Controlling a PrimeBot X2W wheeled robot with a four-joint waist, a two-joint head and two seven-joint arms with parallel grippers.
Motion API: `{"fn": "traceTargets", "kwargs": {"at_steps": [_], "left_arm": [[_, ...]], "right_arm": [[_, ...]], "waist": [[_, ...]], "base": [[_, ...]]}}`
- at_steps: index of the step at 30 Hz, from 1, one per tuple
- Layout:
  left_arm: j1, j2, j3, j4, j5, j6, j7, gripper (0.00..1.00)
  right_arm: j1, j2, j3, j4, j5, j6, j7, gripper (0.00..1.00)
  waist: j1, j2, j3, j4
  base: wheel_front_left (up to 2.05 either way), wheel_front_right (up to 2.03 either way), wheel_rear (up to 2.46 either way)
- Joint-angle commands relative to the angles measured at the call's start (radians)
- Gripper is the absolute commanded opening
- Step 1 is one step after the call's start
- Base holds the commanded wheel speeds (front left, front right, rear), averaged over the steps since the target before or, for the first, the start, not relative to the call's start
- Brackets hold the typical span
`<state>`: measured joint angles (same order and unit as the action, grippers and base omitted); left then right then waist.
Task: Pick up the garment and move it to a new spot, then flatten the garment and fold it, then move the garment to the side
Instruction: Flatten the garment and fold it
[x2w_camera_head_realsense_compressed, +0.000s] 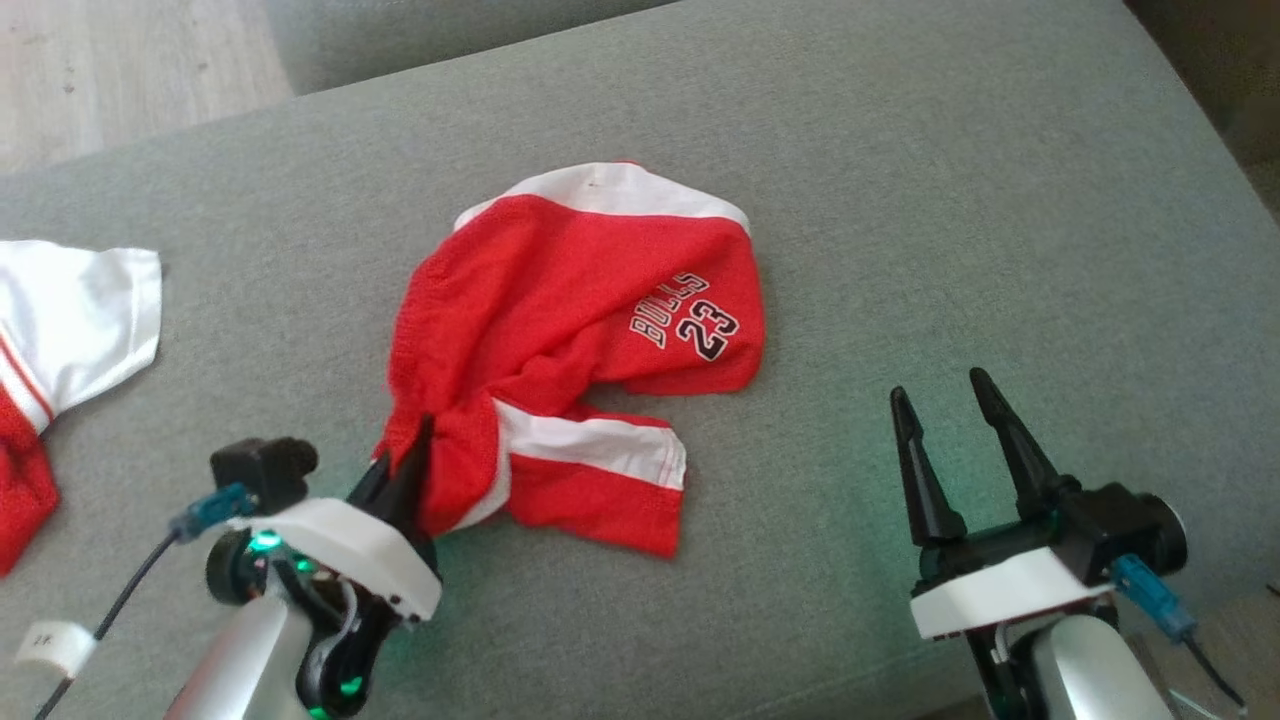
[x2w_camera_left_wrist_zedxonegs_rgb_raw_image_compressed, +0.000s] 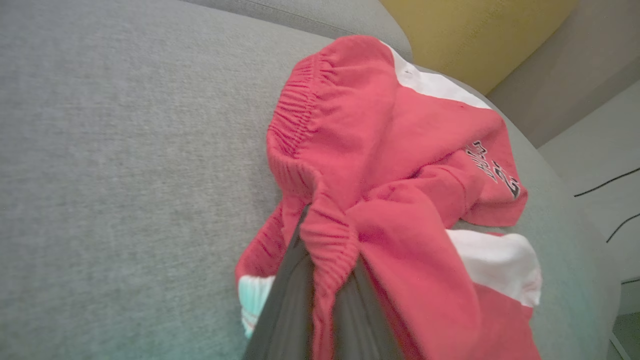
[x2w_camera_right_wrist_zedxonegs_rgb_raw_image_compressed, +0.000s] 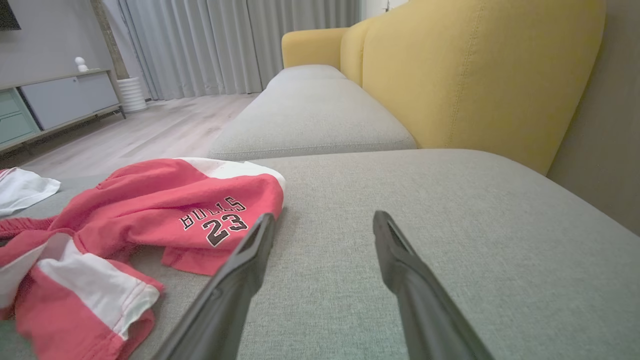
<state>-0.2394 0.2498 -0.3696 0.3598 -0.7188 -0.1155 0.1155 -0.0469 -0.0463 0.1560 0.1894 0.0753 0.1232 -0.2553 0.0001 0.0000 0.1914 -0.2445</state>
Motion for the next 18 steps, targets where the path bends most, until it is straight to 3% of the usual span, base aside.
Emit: {"fn": "traceTargets", "kwargs": {"at_steps": [1,10,18], "left_arm": [[-0.015,0.038,0.015,-0.06,-0.009,-0.008,0.011,0.0],[0.151,0.036,-0.024,-0.332,-0.082,-0.001,0.042,0.0],[0.413,0.027,-0.032,-0.577,-0.161,0.073,0.053,0.0]], "right_arm": [[-0.011,-0.004,0.014,-0.037,0.005,0.008,-0.006,1.0],[0.018,-0.004,-0.006,-0.03,-0.013,0.008,-0.006,1.0],[0.021,-0.004,-0.012,-0.022,-0.033,0.008,-0.006,1.0]], "waist": [[-0.0001,0.0,-0.003,0.011],[-0.0001,0.0,-0.032,0.128],[-0.0001,0.0,-0.064,0.232]], "base": [[0.0,0.0,0.0],[0.0,0.0,0.0],[0.0,0.0,0.0]]}}
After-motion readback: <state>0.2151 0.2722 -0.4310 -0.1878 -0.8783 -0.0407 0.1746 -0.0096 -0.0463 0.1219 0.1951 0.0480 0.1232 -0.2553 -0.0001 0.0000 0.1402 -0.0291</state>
